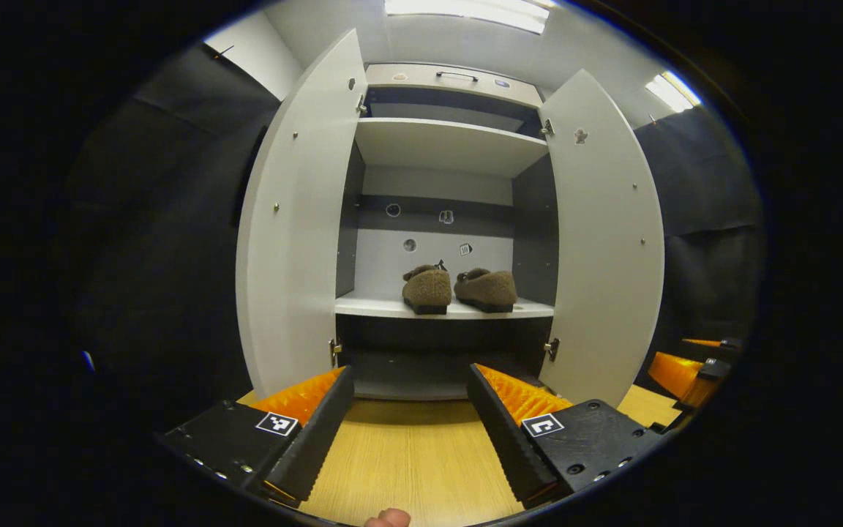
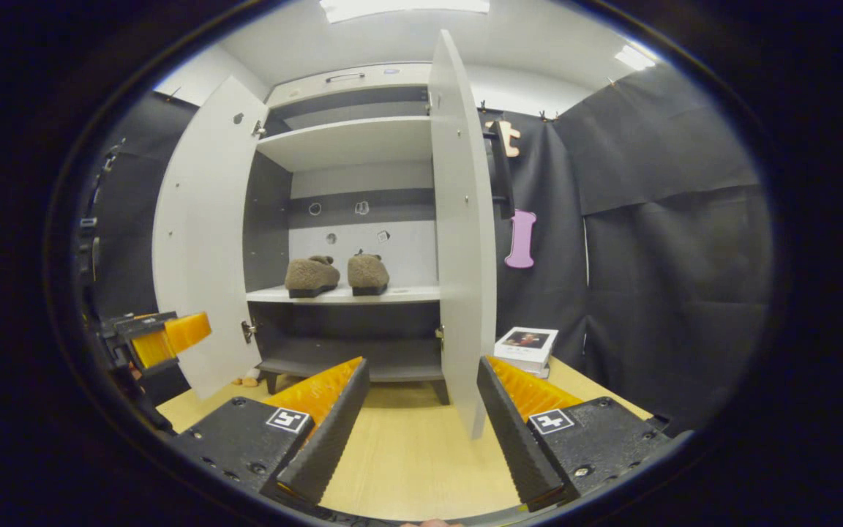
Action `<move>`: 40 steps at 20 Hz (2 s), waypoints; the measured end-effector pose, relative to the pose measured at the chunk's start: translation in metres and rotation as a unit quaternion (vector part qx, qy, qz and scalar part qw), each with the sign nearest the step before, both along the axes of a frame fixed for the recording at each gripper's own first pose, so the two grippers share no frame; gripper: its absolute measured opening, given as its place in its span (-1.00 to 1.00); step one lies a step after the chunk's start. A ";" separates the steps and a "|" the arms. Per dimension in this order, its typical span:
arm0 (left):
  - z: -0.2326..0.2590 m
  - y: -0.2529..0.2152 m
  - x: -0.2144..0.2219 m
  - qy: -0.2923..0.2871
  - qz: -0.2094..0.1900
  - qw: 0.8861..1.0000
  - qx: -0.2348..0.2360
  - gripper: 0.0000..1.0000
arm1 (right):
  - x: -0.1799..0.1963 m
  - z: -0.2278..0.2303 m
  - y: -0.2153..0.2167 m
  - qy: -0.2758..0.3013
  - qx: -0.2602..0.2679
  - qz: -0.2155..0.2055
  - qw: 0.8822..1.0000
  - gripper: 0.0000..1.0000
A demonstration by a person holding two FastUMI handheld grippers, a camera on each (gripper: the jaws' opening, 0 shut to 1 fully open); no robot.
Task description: Grab one shoe with the right hand and put it into the shoe cabinet, grab the other shoe with the left hand and put it into the shoe cabinet; then close the right door with the right hand and the left door with the left hand.
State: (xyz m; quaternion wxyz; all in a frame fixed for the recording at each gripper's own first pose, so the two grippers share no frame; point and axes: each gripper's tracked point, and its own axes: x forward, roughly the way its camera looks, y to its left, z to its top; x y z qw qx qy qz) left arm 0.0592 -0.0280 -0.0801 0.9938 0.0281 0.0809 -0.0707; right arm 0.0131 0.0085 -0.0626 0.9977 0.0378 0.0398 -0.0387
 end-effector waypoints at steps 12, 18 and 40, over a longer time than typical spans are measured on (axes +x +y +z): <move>0.008 -0.007 -0.032 0.003 -0.013 1.000 -0.027 0.90 | 0.018 0.210 -0.136 -0.152 -0.071 -0.077 0.983 0.92; 0.012 -0.005 -0.040 0.004 -0.014 0.999 -0.036 0.91 | 0.081 0.233 -0.171 -0.119 -0.097 -0.074 0.985 0.96; 0.008 -0.008 -0.036 0.015 -0.011 0.998 -0.052 0.91 | 0.127 0.221 -0.134 -0.105 -0.077 -0.002 0.992 0.84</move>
